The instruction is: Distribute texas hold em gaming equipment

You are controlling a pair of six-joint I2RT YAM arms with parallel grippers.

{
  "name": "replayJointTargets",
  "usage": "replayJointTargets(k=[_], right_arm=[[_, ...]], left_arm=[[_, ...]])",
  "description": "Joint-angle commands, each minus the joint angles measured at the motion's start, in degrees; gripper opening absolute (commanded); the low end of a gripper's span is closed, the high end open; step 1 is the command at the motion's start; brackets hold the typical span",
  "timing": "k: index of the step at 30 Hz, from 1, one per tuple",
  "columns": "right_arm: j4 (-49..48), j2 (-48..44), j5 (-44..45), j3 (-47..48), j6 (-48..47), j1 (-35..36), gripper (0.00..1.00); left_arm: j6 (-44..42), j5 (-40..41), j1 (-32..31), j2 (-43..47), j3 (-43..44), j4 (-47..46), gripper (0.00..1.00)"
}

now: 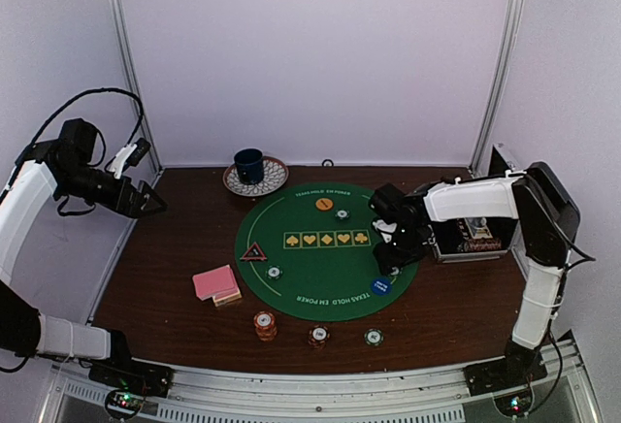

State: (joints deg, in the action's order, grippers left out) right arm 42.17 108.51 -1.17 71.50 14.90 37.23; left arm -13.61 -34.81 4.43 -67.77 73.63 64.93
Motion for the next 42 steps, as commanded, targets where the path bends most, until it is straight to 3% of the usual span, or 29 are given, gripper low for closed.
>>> replayJointTargets(k=[1, 5, 9, 17, 33, 42], right_arm=[[1.8, -3.7, 0.8, 0.7, 0.0, 0.0, 0.65], [4.2, -9.4, 0.9, 2.8, -0.7, 2.6, 0.69], [6.9, -13.3, 0.6, 5.1, -1.7, 10.5, 0.75], [9.0, -9.7, -4.8, 8.3, -3.2, 26.3, 0.84], [7.3, 2.8, -12.7, 14.8, -9.3, 32.1, 0.89], [7.3, 6.1, -11.9, 16.1, -10.1, 32.9, 0.81]], left_arm=[[-0.7, -0.9, 0.3, 0.6, 0.9, 0.5, 0.98], [-0.7, -0.6, 0.3, 0.7, 0.9, 0.5, 0.98], [-0.8, -0.6, 0.3, 0.7, 0.9, 0.5, 0.97], [-0.7, -0.9, 0.3, 0.9, 0.9, 0.5, 0.98], [-0.6, -0.7, 0.3, 0.9, 1.4, 0.8, 0.98], [-0.9, -0.5, 0.3, 1.0, 1.5, 1.1, 0.98]])
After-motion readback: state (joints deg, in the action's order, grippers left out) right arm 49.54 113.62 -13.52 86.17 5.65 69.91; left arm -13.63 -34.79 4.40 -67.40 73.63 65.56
